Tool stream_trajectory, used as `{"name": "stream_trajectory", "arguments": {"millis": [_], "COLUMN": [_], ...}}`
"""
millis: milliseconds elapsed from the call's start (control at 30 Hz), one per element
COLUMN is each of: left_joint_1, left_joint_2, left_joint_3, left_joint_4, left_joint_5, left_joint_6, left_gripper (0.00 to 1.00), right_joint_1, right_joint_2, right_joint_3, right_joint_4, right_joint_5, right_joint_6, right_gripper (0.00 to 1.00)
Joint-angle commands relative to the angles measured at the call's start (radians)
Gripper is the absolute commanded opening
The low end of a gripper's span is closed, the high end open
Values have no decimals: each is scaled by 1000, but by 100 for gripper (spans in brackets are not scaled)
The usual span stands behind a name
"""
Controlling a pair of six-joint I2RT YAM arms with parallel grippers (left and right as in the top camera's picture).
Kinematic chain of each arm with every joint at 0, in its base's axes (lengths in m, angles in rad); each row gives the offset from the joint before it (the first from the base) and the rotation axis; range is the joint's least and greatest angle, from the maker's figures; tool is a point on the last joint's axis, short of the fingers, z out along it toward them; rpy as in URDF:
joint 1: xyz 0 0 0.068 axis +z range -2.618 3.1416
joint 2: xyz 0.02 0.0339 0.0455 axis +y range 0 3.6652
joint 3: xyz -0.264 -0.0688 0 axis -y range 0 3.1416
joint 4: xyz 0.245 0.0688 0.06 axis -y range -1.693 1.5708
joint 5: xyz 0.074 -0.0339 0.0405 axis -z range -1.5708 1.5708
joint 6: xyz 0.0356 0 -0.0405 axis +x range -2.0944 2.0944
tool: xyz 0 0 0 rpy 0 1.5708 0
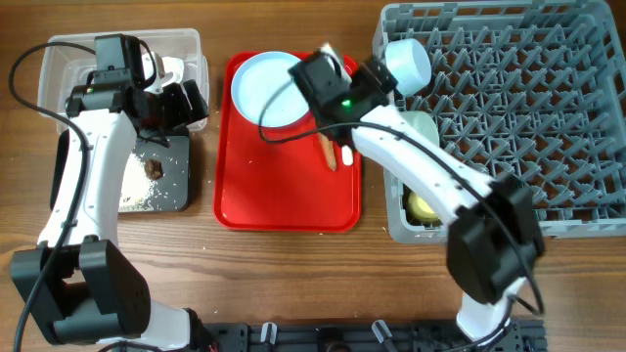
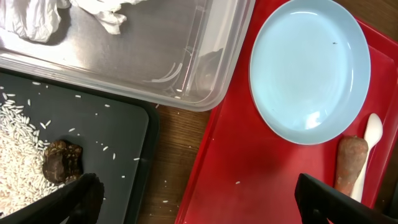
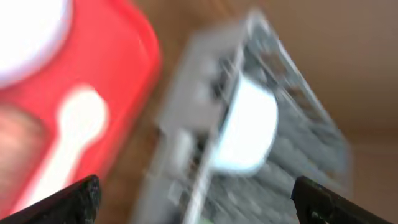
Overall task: Sort waste into correct bins and load items into the dishwasher rack
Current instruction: 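Reach the right gripper to the light-blue plate rim and grasp it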
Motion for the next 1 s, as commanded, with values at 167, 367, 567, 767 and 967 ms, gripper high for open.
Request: {"name": "stream_trajectory", "arguments": {"millis": [167, 367, 567, 767, 967], "left_joint_1": [2, 2, 2, 2, 2], "left_joint_2": [-19, -19, -19, -19, -19], "left_joint_3": [7, 7, 7, 7, 7], "left_joint_4": [3, 3, 3, 3, 3], "left_joint_5": [-2, -3, -3, -3, -3], "left_joint_6": [2, 2, 2, 2, 2], "left_gripper": [100, 100, 100, 100, 100], "right_joint_1": [-30, -71, -151, -147, -142], "right_joint_2": [-31, -15, 13, 187, 234], "right_joint_3": [16, 68, 97, 97, 91], "right_joint_4": [191, 253, 193, 155, 216], "right_joint_5": [-715, -750, -885, -957, -817], "right_joint_6": [402, 575, 607, 603, 742], "right_gripper": [98, 100, 100, 100, 87]}}
